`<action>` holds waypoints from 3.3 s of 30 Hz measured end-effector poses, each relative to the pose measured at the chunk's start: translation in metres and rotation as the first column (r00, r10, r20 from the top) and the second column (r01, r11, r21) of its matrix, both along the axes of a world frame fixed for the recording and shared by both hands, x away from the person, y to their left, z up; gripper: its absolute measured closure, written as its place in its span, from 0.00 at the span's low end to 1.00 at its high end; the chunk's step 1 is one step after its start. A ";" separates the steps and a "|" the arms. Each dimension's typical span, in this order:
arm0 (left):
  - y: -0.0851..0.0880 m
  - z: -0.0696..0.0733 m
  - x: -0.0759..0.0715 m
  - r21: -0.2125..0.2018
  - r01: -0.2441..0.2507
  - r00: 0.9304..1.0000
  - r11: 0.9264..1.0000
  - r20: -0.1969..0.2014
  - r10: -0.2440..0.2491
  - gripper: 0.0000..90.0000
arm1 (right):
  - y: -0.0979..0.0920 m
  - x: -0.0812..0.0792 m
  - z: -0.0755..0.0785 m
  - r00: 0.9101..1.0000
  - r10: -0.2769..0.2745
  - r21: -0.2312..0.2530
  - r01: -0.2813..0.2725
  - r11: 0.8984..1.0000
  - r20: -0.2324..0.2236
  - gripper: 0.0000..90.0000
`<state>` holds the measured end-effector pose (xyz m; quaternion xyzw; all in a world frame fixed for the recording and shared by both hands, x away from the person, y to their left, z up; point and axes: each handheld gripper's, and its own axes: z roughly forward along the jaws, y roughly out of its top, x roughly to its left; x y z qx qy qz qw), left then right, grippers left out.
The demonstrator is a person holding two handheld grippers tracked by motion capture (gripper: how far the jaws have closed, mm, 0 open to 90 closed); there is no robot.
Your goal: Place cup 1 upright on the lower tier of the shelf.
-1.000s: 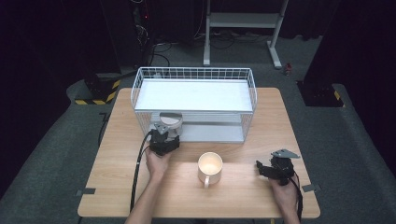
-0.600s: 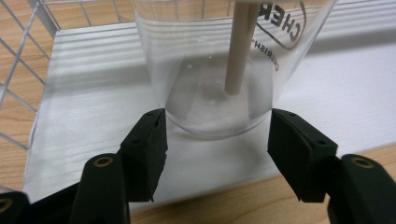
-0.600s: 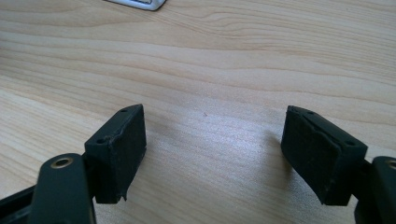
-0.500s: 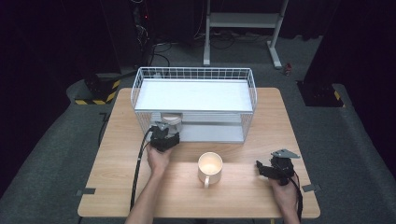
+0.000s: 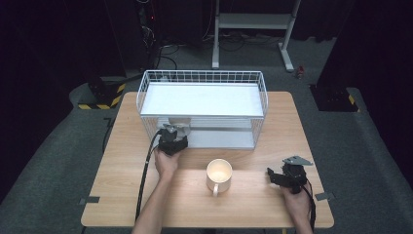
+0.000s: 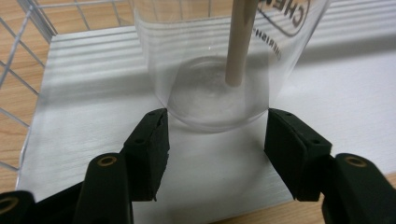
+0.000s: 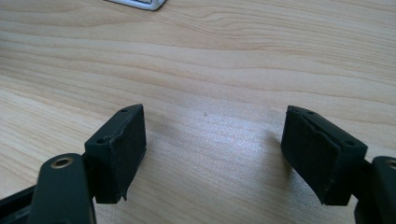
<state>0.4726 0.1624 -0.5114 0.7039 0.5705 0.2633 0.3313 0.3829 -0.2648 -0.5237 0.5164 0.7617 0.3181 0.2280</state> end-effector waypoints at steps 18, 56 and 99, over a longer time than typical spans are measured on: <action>0.003 -0.004 0.006 -0.015 -0.014 0.999 1.000 0.037 0.014 0.48 | 0.000 0.000 0.000 1.000 -0.001 0.002 0.001 1.000 -0.001 0.25; 0.014 0.023 -0.038 -0.092 0.092 0.996 0.992 0.020 -0.090 0.34 | 0.000 0.000 0.000 1.000 -0.001 0.002 0.001 1.000 -0.001 0.25; 0.036 0.034 -0.080 -0.146 0.096 0.992 0.985 0.097 -0.082 0.33 | 0.000 0.000 0.000 1.000 -0.002 0.003 0.002 1.000 -0.002 0.25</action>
